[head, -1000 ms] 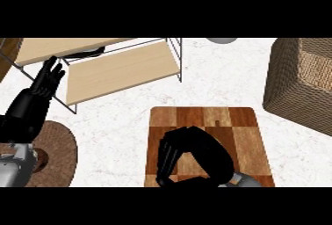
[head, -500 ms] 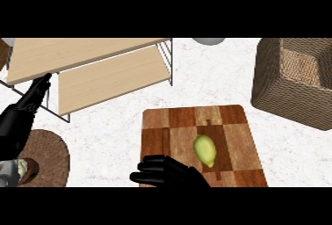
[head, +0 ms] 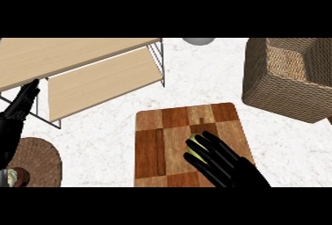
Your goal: Pick the lemon from the cutting board and place it in the basket
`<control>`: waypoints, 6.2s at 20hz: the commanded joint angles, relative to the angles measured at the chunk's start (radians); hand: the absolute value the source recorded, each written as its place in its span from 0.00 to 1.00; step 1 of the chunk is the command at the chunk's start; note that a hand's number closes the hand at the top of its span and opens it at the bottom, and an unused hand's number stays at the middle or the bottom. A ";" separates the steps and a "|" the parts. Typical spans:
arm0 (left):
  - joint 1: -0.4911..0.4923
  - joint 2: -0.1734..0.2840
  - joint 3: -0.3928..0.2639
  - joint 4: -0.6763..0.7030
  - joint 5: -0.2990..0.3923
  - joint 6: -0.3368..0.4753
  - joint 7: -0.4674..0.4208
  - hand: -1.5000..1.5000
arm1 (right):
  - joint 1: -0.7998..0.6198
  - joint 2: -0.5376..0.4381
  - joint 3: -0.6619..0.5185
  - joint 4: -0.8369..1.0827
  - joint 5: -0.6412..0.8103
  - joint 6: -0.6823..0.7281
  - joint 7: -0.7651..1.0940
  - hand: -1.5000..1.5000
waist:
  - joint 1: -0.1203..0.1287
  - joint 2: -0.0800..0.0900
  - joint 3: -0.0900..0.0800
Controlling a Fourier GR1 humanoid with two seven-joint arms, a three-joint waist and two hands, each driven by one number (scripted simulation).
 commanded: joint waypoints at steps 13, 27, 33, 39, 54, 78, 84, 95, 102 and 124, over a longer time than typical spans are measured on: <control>-0.168 -0.048 -0.047 0.124 -0.033 -0.026 0.011 0.50 | -0.003 -0.121 0.082 -0.552 0.205 0.802 0.727 0.00 | 0.096 0.041 0.011; -0.204 -0.091 -0.021 0.138 -0.068 -0.088 0.021 0.50 | -0.164 0.130 0.103 -0.230 0.255 0.976 0.766 0.00 | 0.116 0.042 0.014; -0.133 -0.136 -0.026 0.148 -0.091 -0.088 -0.049 0.50 | -0.152 0.080 0.002 -0.094 0.268 0.852 0.634 0.00 | 0.119 0.043 0.014; -0.183 -0.140 0.012 0.133 -0.135 -0.104 -0.002 0.50 | -0.121 0.149 0.021 -0.050 0.366 0.798 0.595 0.00 | 0.117 0.042 0.014; -0.239 -0.176 0.066 0.124 -0.144 -0.168 0.076 0.50 | -0.056 0.163 -0.095 0.077 0.427 0.645 0.378 0.00 | 0.116 0.041 0.014; -0.209 -0.232 0.099 0.142 -0.200 -0.200 0.011 0.50 | -0.130 0.356 -0.234 0.480 0.484 0.476 0.226 1.00 | 0.121 0.043 0.014; -0.177 -0.237 0.092 0.097 -0.197 -0.228 0.032 0.50 | -0.118 0.307 -0.207 0.482 0.570 0.424 0.172 1.00 | 0.122 0.042 0.014; -0.185 -0.226 0.145 0.125 -0.205 -0.180 0.006 0.50 | -0.044 -0.146 -0.884 0.652 0.218 0.532 0.067 1.00 | 0.044 0.062 0.023; -0.195 -0.239 0.111 0.109 -0.206 -0.198 0.006 0.50 | -0.152 -0.390 -1.193 0.950 0.046 0.478 -0.132 1.00 | 0.105 0.057 0.027; -0.278 -0.250 0.087 0.142 -0.204 -0.220 0.047 0.50 | -0.795 -0.778 -1.368 1.436 -0.352 0.915 -0.411 1.00 | 0.175 0.055 0.015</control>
